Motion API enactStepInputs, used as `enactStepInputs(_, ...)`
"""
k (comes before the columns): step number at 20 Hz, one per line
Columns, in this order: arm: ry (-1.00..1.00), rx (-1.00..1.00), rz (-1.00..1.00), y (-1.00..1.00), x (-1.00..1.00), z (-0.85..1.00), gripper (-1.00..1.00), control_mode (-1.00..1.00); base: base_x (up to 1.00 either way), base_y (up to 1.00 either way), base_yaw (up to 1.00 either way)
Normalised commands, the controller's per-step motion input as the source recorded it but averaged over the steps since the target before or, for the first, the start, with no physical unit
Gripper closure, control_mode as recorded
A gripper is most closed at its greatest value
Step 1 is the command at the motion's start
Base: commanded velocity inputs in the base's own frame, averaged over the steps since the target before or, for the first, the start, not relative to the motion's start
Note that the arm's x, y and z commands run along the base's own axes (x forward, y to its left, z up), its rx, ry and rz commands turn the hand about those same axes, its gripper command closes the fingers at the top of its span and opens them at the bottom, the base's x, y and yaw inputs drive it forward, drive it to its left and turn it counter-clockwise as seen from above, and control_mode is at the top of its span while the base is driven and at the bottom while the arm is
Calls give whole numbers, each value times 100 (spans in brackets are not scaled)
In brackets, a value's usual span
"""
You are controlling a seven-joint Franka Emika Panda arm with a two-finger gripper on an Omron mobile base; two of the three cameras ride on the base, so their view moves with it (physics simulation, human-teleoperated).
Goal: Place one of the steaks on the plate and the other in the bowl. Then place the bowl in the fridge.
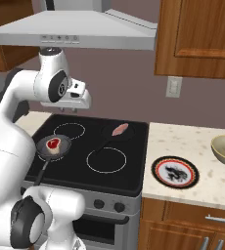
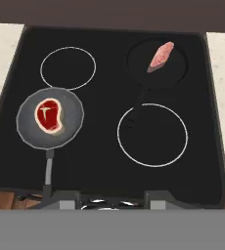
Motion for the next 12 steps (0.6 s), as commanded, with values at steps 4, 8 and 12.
enactStepInputs(4,-4,0,-4,4,5,-14,-100,-100,0,0,0)
enactStepInputs(8,-4,-3,-5,0,19,-51,-100,-100,0,0,0)
enactStepInputs(12,0,-1,-14,-21,72,-56,-100,-100,0,0,0)
